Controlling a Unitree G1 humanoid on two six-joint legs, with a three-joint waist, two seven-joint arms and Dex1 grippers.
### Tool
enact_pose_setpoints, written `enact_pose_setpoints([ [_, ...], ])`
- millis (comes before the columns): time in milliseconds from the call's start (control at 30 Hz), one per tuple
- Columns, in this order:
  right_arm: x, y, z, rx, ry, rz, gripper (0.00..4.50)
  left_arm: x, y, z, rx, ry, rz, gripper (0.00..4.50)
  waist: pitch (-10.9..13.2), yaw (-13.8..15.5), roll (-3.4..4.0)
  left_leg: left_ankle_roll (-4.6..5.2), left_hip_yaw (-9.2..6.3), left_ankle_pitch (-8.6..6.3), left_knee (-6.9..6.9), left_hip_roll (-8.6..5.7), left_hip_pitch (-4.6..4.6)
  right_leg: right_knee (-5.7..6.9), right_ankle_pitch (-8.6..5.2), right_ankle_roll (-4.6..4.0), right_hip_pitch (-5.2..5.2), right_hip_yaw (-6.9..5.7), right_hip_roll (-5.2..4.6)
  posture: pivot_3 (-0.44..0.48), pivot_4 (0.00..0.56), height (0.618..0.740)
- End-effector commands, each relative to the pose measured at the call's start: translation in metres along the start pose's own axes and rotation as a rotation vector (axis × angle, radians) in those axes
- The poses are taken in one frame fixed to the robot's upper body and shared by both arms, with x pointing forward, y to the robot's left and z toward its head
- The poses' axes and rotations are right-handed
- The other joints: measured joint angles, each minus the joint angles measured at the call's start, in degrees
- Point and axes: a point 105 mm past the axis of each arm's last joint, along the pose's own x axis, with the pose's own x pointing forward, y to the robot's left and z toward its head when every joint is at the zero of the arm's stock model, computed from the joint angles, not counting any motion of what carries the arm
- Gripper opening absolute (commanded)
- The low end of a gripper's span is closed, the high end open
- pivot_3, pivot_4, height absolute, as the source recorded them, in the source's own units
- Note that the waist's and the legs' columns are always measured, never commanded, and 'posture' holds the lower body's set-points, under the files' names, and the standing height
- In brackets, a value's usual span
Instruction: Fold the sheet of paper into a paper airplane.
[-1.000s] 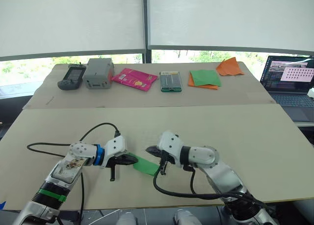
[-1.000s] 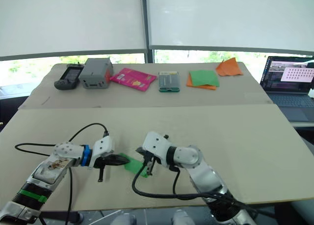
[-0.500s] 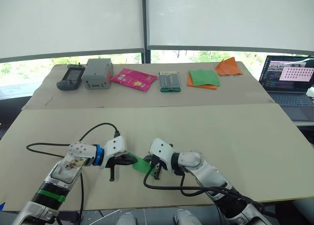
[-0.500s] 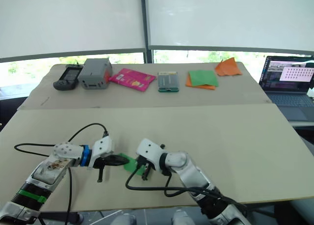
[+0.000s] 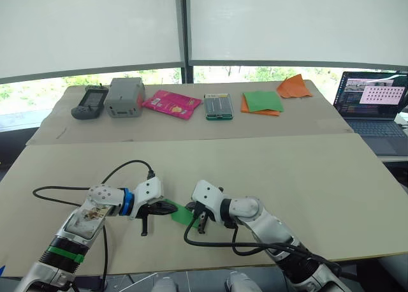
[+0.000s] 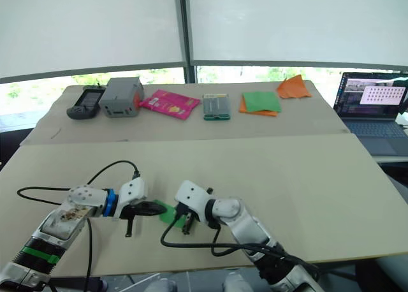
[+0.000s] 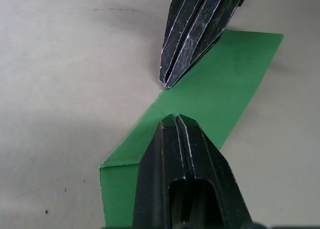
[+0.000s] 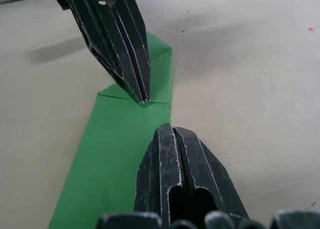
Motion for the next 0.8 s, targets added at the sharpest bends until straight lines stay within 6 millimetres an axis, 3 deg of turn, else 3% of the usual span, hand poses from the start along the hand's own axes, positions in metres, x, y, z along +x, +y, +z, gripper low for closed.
enact_pose_setpoints([
  [33, -0.001, -0.003, 0.021, -0.039, -0.077, -0.001, 0.02, 0.003, -0.008, -0.02, -0.043, 0.077, -0.024, 0.0, 0.0, 0.0, 0.0, 0.0, 0.0, 0.0, 0.0, 0.0, 0.0, 0.0, 0.0, 0.0, 0.0, 0.0, 0.0, 0.0, 0.15, 0.74],
  [533, 0.006, 0.004, 0.004, -0.041, -0.019, 0.018, 0.02, 0.0, -0.008, -0.022, -0.044, 0.084, -0.016, 0.0, 0.0, -0.3, 0.0, 0.0, 0.0, 0.0, -0.02, 0.0, 0.01, 0.0, 0.0, 0.0, 0.0, 0.0, 0.0, 0.0, 0.15, 0.74],
  [800, 0.001, 0.005, 0.028, -0.071, -0.135, 0.033, 0.02, -0.001, -0.008, -0.022, -0.045, 0.086, -0.017, 0.0, 0.0, -0.3, -0.01, 0.0, 0.0, 0.0, -0.03, 0.01, 0.01, 0.0, 0.0, 0.0, -0.01, 0.0, 0.0, 0.0, 0.15, 0.74],
])
